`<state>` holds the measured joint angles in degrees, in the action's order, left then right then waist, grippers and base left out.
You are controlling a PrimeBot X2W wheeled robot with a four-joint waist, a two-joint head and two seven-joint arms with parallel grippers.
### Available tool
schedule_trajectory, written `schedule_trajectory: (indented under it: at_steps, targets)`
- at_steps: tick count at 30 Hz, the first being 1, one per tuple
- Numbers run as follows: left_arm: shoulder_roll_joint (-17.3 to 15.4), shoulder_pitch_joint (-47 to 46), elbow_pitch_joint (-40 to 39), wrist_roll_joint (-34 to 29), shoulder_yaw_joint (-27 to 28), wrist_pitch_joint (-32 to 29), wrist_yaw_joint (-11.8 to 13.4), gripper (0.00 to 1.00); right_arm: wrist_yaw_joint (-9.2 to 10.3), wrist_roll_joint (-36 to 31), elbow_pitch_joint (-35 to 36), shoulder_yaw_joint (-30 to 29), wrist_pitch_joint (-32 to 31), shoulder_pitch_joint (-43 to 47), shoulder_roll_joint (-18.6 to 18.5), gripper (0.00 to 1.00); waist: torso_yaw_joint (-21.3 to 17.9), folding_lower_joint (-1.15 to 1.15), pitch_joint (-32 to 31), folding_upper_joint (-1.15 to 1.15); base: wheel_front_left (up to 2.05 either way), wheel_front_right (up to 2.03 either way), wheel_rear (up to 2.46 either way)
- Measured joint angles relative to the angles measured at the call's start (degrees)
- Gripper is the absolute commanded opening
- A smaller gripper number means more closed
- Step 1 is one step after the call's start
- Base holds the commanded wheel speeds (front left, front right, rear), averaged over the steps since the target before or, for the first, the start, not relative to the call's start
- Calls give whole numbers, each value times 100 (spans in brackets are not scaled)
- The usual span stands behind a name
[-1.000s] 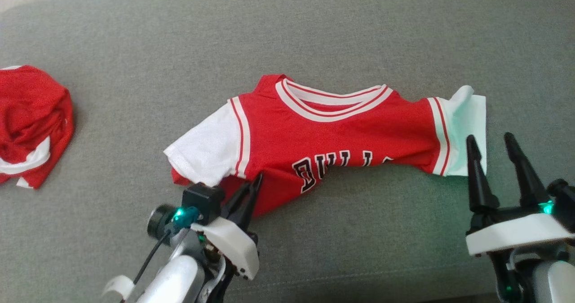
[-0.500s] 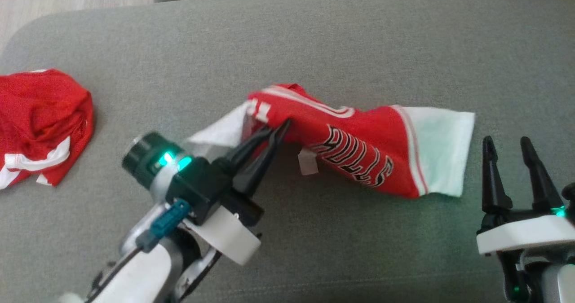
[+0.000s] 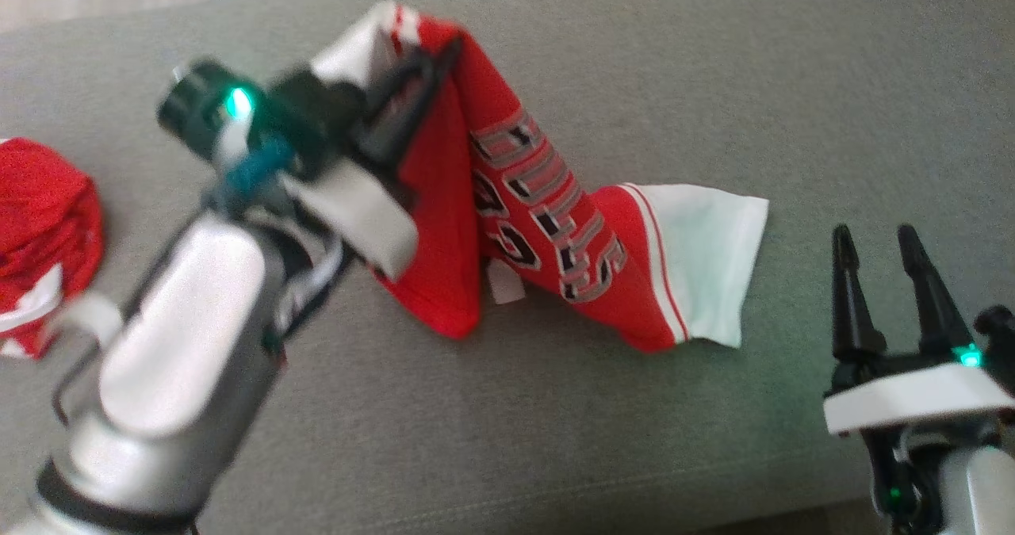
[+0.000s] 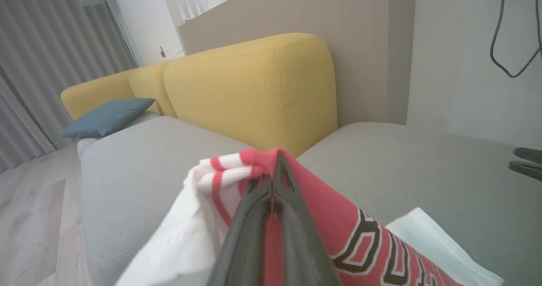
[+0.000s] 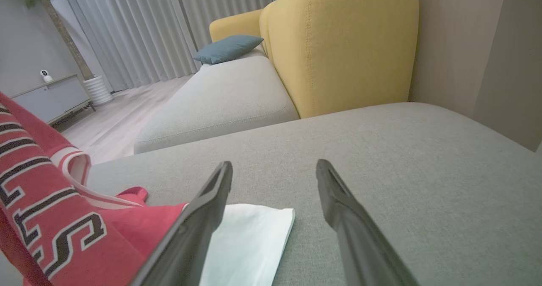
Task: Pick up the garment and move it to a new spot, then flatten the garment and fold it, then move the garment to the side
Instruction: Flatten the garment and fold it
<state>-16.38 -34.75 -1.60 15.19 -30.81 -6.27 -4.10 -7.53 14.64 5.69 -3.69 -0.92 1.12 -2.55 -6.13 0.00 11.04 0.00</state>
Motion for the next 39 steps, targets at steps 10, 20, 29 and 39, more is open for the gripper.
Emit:
schedule_trajectory:
  at_steps: [10,20,29,39]
  targets:
    - [132,-1718,2884,-67,153,1281,-215,0,0,260,-296,349,224,-353,2,100,-634,0,519,0,0,0,0]
    - [307,-2592,5159,69,14,1835,-303,100,0,352,-516,603,412,-785,1,100,-1076,0,1008,0,0,0,0]
    - [595,-2424,6060,565,70,2006,-230,100,0,265,-614,673,450,-795,0,100,-953,0,1027,0,0,0,0]
    - [576,-533,3718,324,653,2060,1070,100,0,29,-401,632,282,-788,-197,100,-454,0,693,0,0,0,0]
